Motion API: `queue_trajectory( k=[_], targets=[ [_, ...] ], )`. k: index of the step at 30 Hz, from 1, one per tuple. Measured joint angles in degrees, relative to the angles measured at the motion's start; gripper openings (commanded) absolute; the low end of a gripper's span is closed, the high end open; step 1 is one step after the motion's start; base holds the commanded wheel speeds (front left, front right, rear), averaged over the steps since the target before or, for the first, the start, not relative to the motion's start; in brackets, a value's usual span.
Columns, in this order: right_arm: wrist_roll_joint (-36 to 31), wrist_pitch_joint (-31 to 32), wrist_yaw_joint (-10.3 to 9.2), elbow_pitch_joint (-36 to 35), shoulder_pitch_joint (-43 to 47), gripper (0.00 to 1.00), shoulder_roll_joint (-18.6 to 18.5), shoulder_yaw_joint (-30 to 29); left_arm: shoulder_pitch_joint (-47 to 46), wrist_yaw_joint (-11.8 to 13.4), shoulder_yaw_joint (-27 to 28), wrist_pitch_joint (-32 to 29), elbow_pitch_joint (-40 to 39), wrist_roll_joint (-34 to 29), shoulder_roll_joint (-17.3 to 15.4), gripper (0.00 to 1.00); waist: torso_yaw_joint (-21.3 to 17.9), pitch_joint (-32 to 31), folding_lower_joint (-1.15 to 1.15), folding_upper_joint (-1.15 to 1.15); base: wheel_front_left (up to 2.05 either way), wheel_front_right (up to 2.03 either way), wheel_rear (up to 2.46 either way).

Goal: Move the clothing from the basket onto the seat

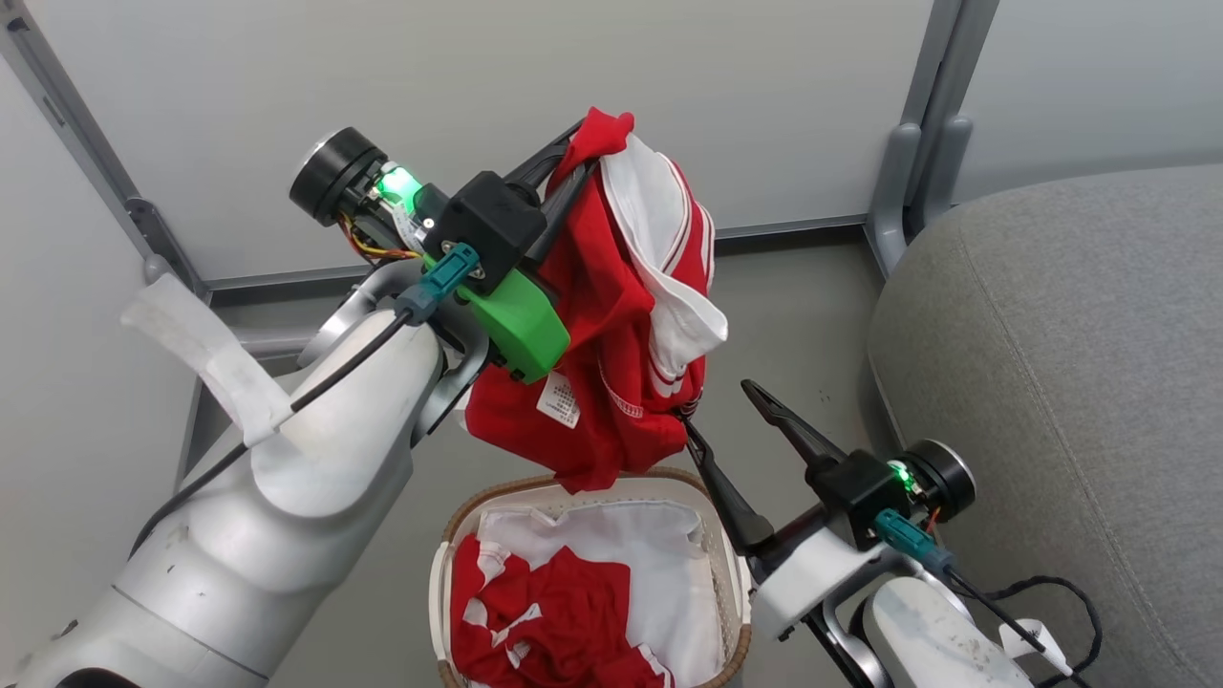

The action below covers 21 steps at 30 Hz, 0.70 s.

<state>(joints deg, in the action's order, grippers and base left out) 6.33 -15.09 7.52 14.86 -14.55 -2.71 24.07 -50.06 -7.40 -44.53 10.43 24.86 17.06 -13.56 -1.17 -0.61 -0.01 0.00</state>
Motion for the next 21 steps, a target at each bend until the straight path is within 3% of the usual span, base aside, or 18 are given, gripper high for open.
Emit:
queue_trajectory(
  k=[9,17,18,19,20,21],
  targets=[
    [-3.74,0.0,0.0,12.15,-7.08,1.0,-0.09,0.93,-1.15,0.0,-2.63,0.01,-3.08,1.67,1.22,0.0,2.55,0.05,0.0,0.0,0.0,0.0,0.0],
    [-2.83,0.0,0.0,14.78,-10.81,1.0,-0.04,2.54,-1.13,0.0,-4.35,-1.15,-7.64,3.98,1.36,0.0,4.43,-0.01,0.0,0.0,0.0,0.0,0.0],
    [-2.78,0.0,0.0,14.62,-11.04,0.59,-0.04,2.4,-1.09,0.0,-4.32,-1.29,-8.09,4.23,1.27,0.0,4.62,-0.04,0.0,0.0,0.0,0.0,0.0],
    [-2.79,0.0,0.0,14.48,-11.1,0.4,-0.04,2.33,-0.95,0.02,-4.16,-1.31,-8.34,4.54,1.02,0.0,4.76,-0.07,0.0,0.0,0.0,0.0,0.0],
    [-2.79,0.0,0.0,14.45,-11.1,0.0,-0.04,2.32,-0.73,0.15,-3.99,-1.4,-8.44,4.68,0.56,0.0,4.8,-0.11,0.0,0.0,0.0,0.0,0.0],
    [-2.79,0.0,0.0,14.34,-11.09,0.0,-0.04,2.19,-0.19,0.35,-3.66,-1.71,-8.4,5.09,-0.08,0.0,4.79,-0.14,0.0,0.0,0.0,0.0,0.0]
  ],
)
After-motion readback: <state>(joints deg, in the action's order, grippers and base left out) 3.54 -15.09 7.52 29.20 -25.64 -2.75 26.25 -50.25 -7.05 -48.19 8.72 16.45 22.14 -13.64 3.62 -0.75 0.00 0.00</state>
